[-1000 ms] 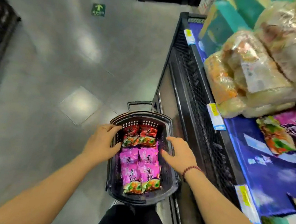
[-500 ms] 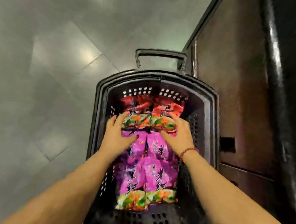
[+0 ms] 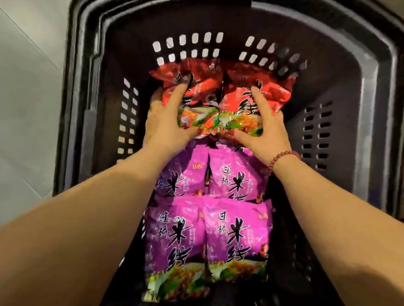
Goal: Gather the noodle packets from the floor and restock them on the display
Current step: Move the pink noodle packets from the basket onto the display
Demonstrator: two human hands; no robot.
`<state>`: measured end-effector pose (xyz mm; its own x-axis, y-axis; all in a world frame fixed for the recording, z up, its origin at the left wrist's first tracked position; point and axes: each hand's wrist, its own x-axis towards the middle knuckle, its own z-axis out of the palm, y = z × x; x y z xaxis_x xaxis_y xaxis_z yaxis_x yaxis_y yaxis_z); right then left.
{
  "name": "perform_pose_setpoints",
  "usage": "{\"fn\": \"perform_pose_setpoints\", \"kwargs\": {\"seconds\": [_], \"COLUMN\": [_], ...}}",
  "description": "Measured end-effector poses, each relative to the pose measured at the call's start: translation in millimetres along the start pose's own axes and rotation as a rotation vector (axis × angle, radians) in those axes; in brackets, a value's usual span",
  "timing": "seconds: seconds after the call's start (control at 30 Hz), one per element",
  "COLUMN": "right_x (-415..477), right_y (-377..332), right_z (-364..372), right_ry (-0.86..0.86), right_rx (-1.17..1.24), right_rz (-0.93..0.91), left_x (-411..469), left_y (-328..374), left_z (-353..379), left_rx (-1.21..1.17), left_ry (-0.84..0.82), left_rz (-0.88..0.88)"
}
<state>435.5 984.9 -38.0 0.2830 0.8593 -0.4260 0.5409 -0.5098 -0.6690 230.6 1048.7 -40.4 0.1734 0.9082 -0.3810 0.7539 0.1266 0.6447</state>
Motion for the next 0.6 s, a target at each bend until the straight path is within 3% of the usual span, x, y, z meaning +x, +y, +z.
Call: {"fn": "perform_pose_setpoints", "kwargs": {"seconds": [0.33, 0.6], "right_x": [-54.3, -206.7], "right_y": [-32.9, -118.1], "right_z": [-8.3, -76.7], "right_ry": [0.241, 0.303], "right_rx": [0.160, 0.402], "right_rz": [0.043, 0.146], "left_x": [-42.4, -163.3], "left_y": [35.7, 94.9], "left_z": [-28.9, -138.2], "left_rx": [-0.054, -0.216], "left_ry": [-0.003, -0.127], "left_rz": [0.035, 0.068]}}
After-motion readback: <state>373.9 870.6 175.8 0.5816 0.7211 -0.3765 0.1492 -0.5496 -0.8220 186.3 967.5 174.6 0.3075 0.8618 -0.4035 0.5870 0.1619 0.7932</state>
